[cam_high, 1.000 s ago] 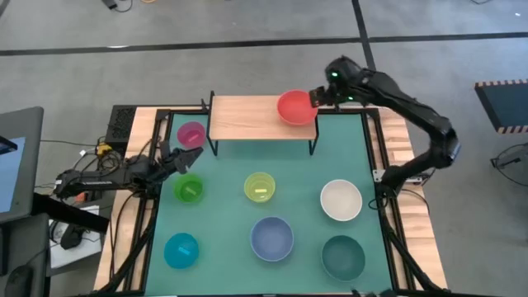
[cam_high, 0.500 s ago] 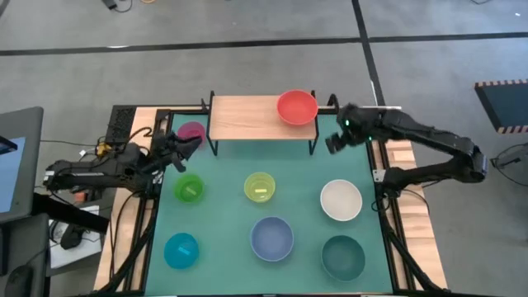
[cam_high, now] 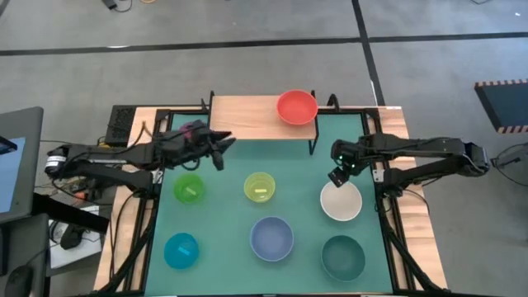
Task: Place and stack bowls onto a shelf
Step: Stack the white bowl on the orange bowl on the shelf
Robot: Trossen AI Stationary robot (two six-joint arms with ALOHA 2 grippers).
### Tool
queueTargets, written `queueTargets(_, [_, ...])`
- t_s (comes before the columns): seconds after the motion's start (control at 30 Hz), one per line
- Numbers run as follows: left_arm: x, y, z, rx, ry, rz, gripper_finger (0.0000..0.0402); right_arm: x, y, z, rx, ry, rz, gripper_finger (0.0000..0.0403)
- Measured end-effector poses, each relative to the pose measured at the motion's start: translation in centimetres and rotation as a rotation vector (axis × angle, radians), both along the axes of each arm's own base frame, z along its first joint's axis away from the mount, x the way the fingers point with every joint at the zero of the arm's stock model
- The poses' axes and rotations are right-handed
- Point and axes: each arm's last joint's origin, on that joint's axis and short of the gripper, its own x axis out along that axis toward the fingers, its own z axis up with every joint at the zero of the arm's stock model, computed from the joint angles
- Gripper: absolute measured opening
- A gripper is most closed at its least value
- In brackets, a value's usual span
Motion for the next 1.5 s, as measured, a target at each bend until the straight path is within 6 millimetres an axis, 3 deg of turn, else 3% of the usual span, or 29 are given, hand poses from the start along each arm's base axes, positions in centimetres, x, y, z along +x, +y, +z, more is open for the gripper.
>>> queueTargets(0.4, [6.6, 0.1, -1.8, -0.109, 0.142, -0.272, 0.0151, 0.0, 1.8, -1.3, 0.002, 0.055, 0.05, 0.0247])
queueTargets(0.73, [10.7, 0.2, -2.8, -0.132, 0.199, -0.292, 0.0151, 1.3, 1.8, -3.6, -0.046, 0.227, 0.073, 0.0166])
queueTargets(1.0, [12.1, -0.4, -3.8, -0.172, 0.223, -0.304, 0.0151, 2.3, 2.1, -4.6, -0.027, 0.266, -0.001, 0.0073])
queueTargets(1.1, [12.1, -0.4, -3.6, -0.189, 0.201, -0.298, 0.015, 2.6, 2.2, -3.5, -0.035, 0.205, -0.052, 0.0025])
queueTargets(1.37, [12.4, -0.5, -2.9, -0.134, 0.14, -0.368, 0.0153, 4.7, 3.1, 2.1, -0.196, 0.007, -0.098, 0.0028])
queueTargets(1.5, [12.6, -0.4, -2.3, -0.138, 0.107, -0.326, 0.0181, 6.8, 3.3, 5.0, -0.304, -0.08, -0.072, 0.0025])
